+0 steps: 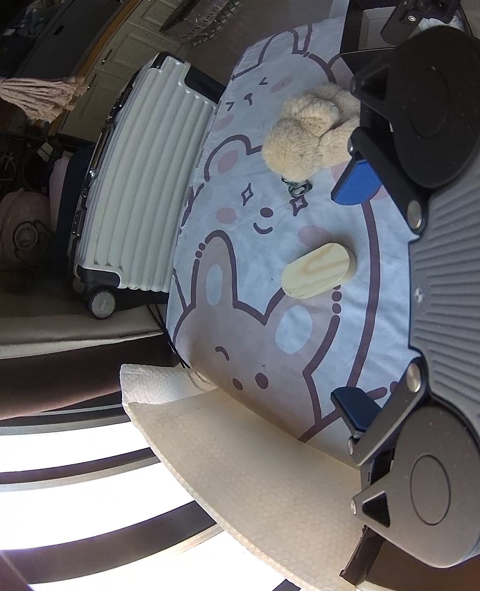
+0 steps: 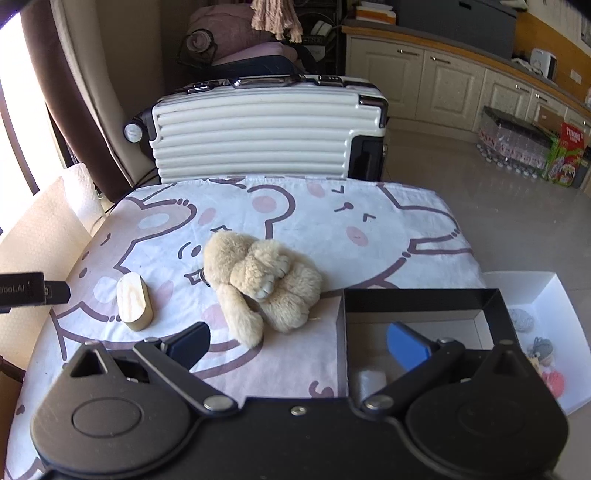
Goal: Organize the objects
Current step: 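Move the left tool toward the wooden block while the right tool approaches the plush bunny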
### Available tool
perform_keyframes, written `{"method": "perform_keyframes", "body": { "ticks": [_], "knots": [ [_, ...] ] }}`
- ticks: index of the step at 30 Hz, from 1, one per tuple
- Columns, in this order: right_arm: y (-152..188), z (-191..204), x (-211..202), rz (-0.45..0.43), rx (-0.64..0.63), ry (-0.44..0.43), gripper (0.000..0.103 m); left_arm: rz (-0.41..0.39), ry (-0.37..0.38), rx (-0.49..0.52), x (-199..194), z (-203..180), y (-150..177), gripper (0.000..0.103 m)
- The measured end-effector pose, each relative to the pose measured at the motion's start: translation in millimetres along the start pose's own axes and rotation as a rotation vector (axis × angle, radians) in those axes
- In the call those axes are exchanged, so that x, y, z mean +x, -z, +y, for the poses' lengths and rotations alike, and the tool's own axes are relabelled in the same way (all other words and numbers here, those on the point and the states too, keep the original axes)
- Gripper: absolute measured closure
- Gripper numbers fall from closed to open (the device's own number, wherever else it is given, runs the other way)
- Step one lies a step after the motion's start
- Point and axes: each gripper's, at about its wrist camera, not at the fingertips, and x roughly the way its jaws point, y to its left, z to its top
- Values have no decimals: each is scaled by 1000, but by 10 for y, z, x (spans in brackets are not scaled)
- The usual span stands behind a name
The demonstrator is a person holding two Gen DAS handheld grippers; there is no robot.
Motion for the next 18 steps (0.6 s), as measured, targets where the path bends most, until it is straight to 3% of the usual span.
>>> {"method": "perform_keyframes", "body": {
  "ticks": [10,18],
  "knots": [
    [-35,217,50,-72,-225,7,0,4,10,-15,144,-93,-21,2],
    [-107,167,390,-75,-365,-93,0,19,27,22,332,-256,-57,4]
  ]
}}
